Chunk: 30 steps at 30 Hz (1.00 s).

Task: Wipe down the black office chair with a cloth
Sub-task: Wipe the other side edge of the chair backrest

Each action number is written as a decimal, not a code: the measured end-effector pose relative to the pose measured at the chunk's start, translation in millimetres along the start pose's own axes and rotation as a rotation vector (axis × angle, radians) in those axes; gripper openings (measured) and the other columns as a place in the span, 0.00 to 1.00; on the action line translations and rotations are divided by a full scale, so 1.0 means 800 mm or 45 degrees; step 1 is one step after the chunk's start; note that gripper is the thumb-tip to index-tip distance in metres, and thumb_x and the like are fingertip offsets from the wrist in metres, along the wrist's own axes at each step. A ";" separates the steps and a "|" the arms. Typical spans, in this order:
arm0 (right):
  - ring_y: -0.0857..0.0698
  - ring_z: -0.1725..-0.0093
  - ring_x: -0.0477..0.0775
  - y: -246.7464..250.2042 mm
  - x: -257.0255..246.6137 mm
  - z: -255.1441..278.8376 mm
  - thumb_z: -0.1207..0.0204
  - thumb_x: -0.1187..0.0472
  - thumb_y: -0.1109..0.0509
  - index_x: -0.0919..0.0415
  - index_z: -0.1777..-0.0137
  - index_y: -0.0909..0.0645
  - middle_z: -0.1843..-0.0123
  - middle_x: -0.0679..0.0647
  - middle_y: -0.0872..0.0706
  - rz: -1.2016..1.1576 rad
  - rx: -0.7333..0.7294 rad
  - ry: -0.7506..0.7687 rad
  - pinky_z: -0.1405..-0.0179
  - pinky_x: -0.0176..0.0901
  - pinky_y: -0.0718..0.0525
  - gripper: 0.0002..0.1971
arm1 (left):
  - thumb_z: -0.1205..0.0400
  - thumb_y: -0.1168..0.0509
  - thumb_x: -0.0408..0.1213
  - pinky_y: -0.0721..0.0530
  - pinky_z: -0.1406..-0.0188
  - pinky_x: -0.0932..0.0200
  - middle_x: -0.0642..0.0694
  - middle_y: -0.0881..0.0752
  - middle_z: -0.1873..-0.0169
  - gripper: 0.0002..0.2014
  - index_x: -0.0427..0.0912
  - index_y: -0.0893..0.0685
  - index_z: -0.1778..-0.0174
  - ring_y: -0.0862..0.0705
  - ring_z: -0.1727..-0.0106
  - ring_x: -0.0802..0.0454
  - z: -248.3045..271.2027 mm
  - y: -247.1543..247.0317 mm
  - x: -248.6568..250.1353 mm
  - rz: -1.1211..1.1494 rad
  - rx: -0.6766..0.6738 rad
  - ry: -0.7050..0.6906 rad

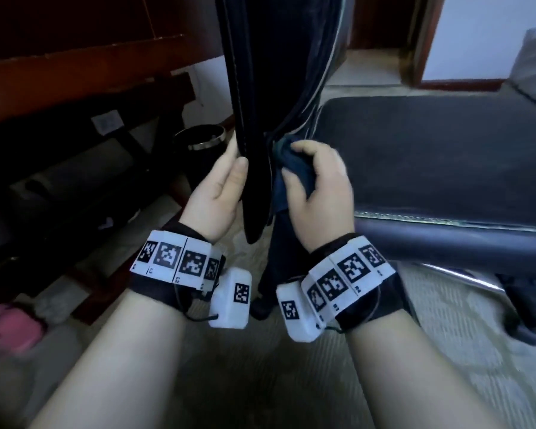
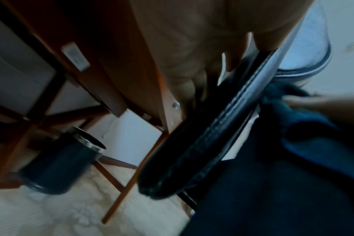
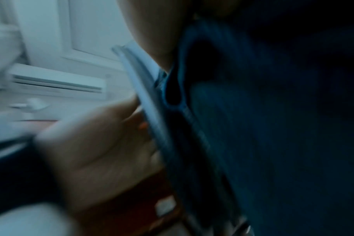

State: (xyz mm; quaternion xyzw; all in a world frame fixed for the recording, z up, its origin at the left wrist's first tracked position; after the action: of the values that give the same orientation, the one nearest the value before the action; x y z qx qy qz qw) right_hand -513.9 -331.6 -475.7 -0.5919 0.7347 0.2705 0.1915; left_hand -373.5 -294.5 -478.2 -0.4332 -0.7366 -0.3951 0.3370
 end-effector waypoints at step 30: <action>0.22 0.44 0.51 -0.050 -0.008 0.058 0.23 0.67 0.37 0.61 0.39 0.20 0.38 0.58 0.21 0.481 -0.215 -0.334 0.48 0.33 0.29 0.14 | 0.15 0.46 0.31 0.43 0.20 0.62 0.51 0.42 0.20 0.30 0.46 0.51 0.18 0.42 0.22 0.66 -0.012 0.021 -0.027 0.051 -0.232 -0.109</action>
State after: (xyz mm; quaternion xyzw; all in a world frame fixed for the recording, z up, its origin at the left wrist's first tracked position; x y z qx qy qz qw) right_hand -475.0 -304.0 -514.8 -0.4178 0.7760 0.4365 0.1812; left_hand -348.1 -305.8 -486.6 -0.4931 -0.7026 -0.4348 0.2724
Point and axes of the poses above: each hand's wrist, its own z-axis away from the middle knuckle, its own y-axis out of the back of the hand, x = y × z, the point moved 4 cm from there along -z, towards the middle knuckle
